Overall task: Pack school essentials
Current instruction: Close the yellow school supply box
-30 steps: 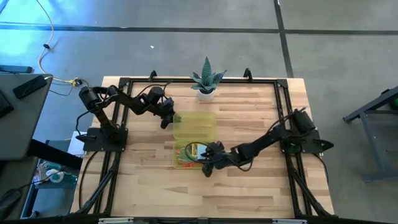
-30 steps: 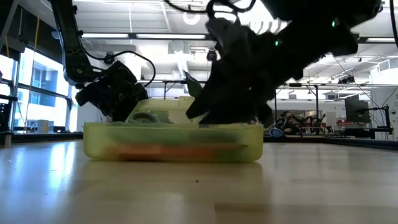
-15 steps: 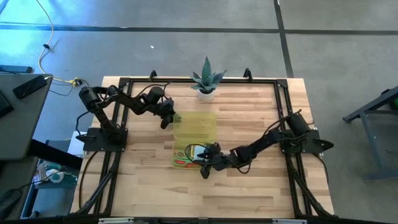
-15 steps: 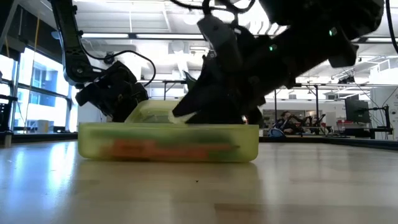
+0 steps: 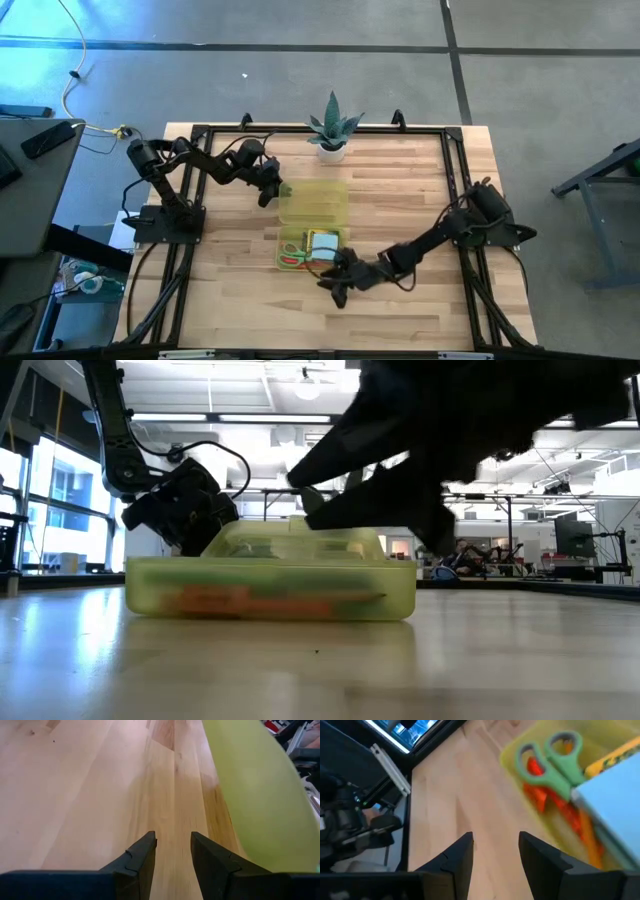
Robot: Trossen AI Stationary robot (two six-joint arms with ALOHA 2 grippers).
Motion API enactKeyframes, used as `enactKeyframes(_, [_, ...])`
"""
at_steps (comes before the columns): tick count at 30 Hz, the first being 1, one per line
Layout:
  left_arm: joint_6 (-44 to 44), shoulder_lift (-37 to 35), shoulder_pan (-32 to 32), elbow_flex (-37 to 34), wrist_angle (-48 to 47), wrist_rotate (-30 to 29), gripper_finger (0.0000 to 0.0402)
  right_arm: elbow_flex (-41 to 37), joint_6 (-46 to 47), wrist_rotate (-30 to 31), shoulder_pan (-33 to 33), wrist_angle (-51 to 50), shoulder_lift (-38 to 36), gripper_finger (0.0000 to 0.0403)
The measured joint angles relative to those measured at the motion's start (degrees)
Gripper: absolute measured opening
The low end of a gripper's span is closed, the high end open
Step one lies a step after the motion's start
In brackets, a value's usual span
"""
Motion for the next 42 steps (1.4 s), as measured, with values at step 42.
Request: enactKeyframes(42, [7.3, -0.5, -6.2, 0.0, 2.2, 0.5, 0.0115, 0.0, 16.6, 23.7, 2.1, -1.0, 7.9, 0.0149])
